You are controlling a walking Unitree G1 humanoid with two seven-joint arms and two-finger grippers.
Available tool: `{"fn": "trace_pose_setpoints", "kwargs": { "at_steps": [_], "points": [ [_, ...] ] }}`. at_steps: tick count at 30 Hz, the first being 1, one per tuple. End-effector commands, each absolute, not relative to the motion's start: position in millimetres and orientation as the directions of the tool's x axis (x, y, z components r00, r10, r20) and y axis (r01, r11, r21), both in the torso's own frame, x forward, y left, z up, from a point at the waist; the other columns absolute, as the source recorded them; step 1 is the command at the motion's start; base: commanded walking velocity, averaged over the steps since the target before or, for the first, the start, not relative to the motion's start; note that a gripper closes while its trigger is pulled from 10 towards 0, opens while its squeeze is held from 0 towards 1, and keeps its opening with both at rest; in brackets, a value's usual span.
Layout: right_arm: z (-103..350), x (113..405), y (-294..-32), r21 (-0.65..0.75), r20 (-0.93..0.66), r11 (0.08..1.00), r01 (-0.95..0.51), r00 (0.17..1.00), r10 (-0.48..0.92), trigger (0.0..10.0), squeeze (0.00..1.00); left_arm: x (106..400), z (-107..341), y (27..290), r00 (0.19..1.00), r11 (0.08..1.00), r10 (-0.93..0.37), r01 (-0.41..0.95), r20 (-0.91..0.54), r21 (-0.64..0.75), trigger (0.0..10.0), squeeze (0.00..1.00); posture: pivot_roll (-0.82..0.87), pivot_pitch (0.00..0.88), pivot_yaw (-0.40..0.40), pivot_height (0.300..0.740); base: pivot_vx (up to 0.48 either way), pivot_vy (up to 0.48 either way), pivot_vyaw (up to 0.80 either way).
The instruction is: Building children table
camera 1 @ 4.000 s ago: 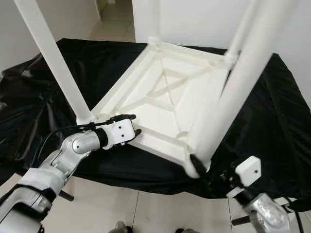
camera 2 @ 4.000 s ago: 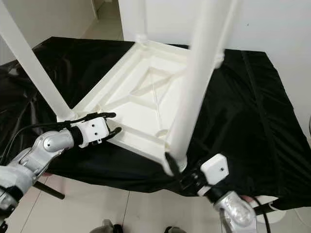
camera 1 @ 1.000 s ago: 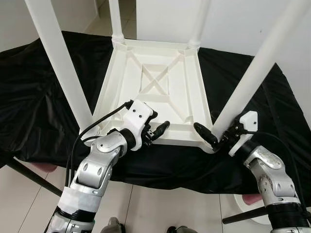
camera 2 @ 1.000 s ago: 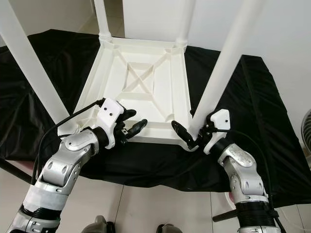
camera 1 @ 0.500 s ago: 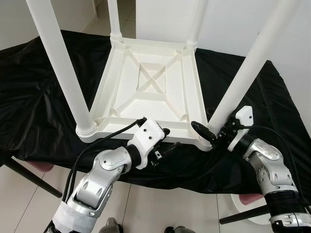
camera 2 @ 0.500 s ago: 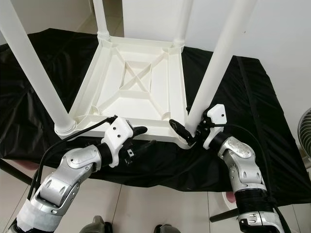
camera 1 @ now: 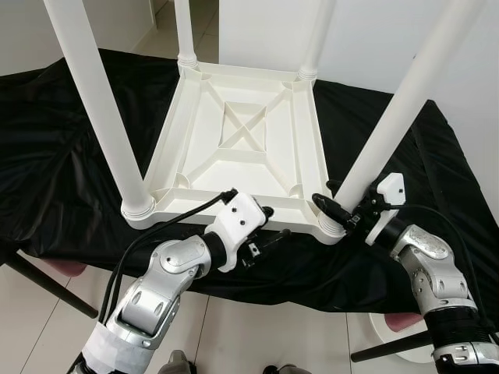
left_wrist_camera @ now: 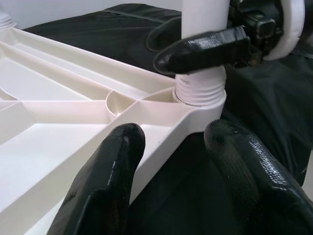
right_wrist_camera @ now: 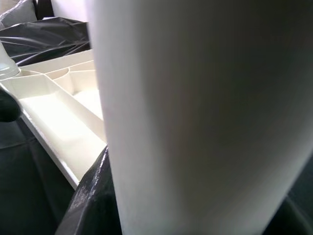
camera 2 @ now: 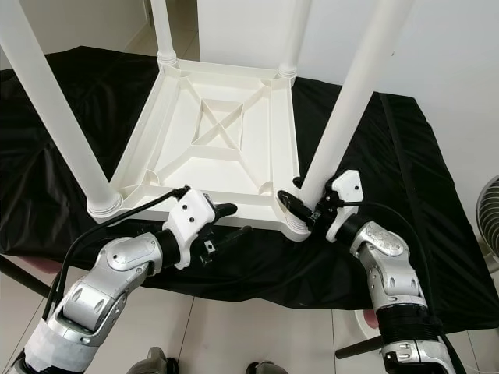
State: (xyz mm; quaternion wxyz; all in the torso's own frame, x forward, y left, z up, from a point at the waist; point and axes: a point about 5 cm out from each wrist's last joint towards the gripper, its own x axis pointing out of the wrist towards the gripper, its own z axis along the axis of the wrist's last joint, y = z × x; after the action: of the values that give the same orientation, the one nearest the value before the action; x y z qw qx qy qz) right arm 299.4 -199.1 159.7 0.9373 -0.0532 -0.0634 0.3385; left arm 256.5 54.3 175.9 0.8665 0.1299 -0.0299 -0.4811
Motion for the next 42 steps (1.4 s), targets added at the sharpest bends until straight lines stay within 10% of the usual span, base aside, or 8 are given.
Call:
{"fn": "trace_pose_setpoints", "kwargs": {
  "at_steps": [1, 30, 31, 33, 34, 37, 39, 42],
  "points": [
    [154.8, 297.1, -198.2, -0.134, 0.059, 0.785, -0.605, 0.786, 0.616, 0.0, 0.00, 255.5, 178.4, 52.7, 0.550, 0.517, -0.833, 0.811, -0.056, 0.274, 10.0, 0.00, 0.11, 0.056, -0.064, 0.740, 0.000, 0.000, 0.00],
    [125.3, 275.0, -150.8, 0.032, 0.007, 0.986, 0.166, 0.986, -0.167, 0.0, 0.00, 254.9, 176.4, 50.5, 0.559, 0.530, -0.828, 0.806, -0.046, 0.262, 10.0, 0.00, 0.10, 0.033, -0.064, 0.740, 0.000, 0.000, 0.00],
    [127.1, 274.9, -150.2, 0.038, 0.018, 0.988, 0.151, 0.988, -0.151, 2.7, 0.00, 254.4, 176.1, 50.6, 0.558, 0.529, -0.828, 0.808, -0.047, 0.259, 10.0, 0.00, 0.10, 0.028, -0.066, 0.740, 0.000, 0.000, 0.00],
    [127.1, 274.9, -150.2, 0.038, 0.018, 0.988, 0.151, 0.988, -0.151, 2.7, 0.00, 254.4, 176.1, 50.6, 0.558, 0.529, -0.828, 0.808, -0.047, 0.259, 10.0, 0.00, 0.10, 0.028, -0.066, 0.740, 0.000, 0.000, 0.00],
    [130.6, 274.6, -149.6, 0.036, 0.039, 0.994, 0.104, 0.994, -0.105, 10.0, 0.00, 254.0, 174.8, 51.1, 0.557, 0.528, -0.829, 0.809, -0.051, 0.257, 10.0, 0.00, 0.09, 0.022, -0.064, 0.740, 0.000, 0.000, 0.00],
    [130.6, 274.6, -149.6, 0.036, 0.039, 0.994, 0.104, 0.994, -0.105, 10.0, 0.00, 254.0, 174.8, 51.1, 0.557, 0.528, -0.829, 0.809, -0.051, 0.257, 10.0, 0.00, 0.09, 0.022, -0.064, 0.740, 0.000, 0.000, 0.00],
    [135.6, 275.7, -149.7, 0.050, 0.071, 0.998, 0.040, 0.997, -0.043, 10.0, 1.00, 255.4, 175.2, 51.4, 0.557, 0.527, -0.829, 0.809, -0.053, 0.259, 10.0, 0.00, 0.10, 0.020, -0.063, 0.740, 0.000, 0.000, 0.00],
    [139.0, 276.8, -152.0, 0.048, 0.094, 0.999, 0.004, 0.996, -0.008, 10.0, 1.00, 256.6, 175.8, 51.6, 0.560, 0.530, -0.827, 0.807, -0.051, 0.260, 10.0, 0.00, 0.10, 0.021, -0.062, 0.740, 0.000, 0.000, 0.00]
  ]
}}
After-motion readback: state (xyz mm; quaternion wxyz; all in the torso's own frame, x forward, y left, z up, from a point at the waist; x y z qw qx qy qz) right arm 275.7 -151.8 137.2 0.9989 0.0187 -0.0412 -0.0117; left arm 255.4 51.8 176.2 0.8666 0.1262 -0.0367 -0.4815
